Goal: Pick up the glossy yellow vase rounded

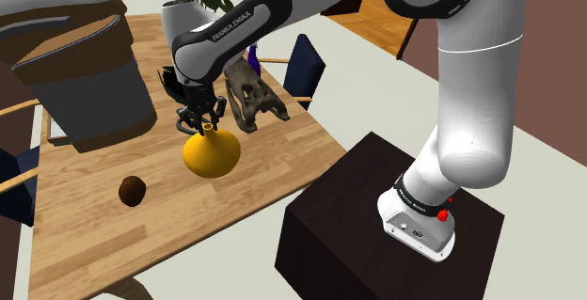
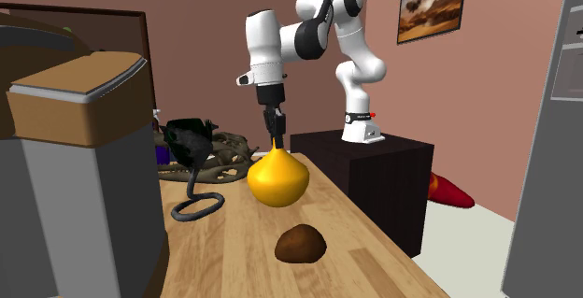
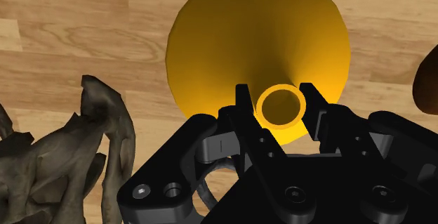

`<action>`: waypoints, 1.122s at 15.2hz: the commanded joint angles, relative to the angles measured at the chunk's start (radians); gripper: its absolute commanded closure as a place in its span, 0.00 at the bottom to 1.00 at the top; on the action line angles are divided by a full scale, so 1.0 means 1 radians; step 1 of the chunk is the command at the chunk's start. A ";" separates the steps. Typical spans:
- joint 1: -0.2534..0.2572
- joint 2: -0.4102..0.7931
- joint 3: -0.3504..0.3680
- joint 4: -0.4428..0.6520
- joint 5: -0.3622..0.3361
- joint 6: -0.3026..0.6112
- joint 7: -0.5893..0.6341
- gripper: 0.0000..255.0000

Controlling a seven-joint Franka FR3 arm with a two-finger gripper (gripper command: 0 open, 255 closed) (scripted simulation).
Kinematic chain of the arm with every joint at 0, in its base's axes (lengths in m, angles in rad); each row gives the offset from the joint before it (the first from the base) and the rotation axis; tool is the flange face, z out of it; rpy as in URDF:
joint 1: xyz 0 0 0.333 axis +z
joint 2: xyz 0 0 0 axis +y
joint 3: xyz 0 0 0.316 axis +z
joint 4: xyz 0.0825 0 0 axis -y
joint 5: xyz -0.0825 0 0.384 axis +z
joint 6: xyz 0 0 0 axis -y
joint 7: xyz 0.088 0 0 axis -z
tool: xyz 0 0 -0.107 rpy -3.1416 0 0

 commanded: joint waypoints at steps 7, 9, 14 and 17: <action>-0.004 -0.037 0.006 0.014 0.010 -0.050 -0.003 1.00; -0.006 -0.052 0.008 0.021 0.014 -0.071 -0.004 1.00; -0.009 -0.085 0.013 0.042 0.023 -0.125 -0.007 1.00; -0.011 -0.103 0.016 0.058 0.028 -0.159 -0.008 1.00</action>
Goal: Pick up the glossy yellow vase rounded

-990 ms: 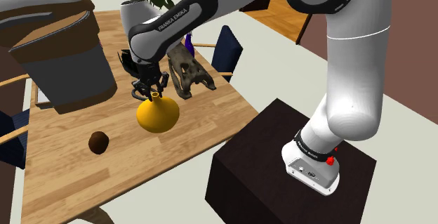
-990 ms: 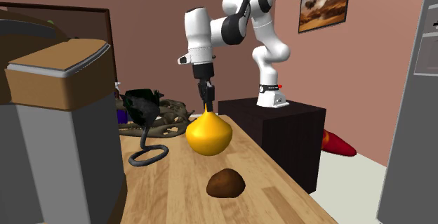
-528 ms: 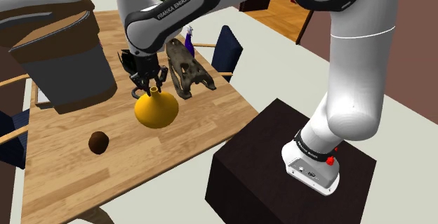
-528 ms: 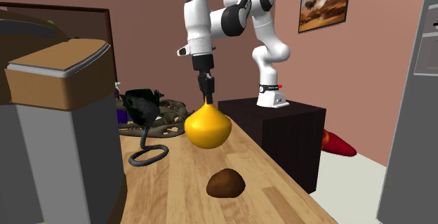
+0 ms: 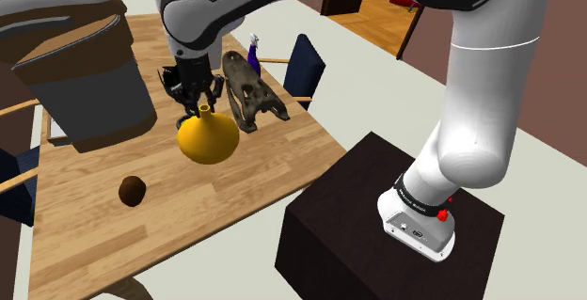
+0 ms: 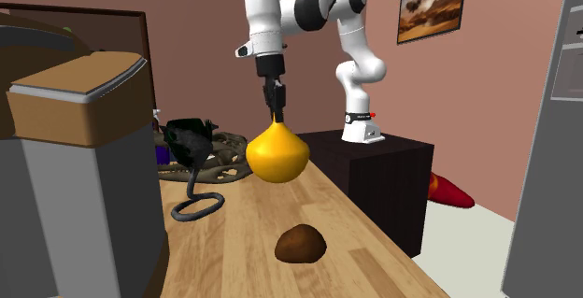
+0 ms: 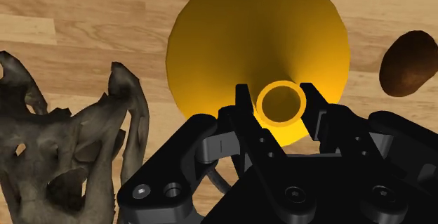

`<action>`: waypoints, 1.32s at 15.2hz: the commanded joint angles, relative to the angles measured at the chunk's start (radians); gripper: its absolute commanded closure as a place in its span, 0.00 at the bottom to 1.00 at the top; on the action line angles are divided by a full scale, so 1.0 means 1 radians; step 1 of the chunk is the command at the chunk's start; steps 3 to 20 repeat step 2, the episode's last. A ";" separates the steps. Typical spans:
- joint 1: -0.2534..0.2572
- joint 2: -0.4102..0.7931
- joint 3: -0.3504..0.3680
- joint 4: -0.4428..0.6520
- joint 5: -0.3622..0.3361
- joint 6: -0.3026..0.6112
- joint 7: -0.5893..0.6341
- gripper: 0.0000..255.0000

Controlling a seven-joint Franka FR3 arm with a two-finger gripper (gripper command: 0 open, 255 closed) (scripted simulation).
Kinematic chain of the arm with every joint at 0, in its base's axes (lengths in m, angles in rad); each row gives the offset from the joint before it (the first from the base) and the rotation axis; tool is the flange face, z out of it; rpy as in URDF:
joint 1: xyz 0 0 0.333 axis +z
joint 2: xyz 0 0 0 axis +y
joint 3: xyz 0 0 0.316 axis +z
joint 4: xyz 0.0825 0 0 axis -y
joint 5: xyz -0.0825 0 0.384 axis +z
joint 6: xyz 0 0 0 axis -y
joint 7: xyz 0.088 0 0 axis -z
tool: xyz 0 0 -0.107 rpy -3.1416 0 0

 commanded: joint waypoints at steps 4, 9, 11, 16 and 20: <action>-0.001 -0.006 0.001 0.007 0.002 -0.012 0.000 1.00; -0.001 -0.006 0.001 0.007 0.002 -0.012 0.000 1.00; -0.001 -0.006 0.001 0.007 0.002 -0.012 0.000 1.00; -0.001 -0.006 0.001 0.007 0.002 -0.012 0.000 1.00; -0.001 -0.006 0.001 0.007 0.002 -0.012 0.000 1.00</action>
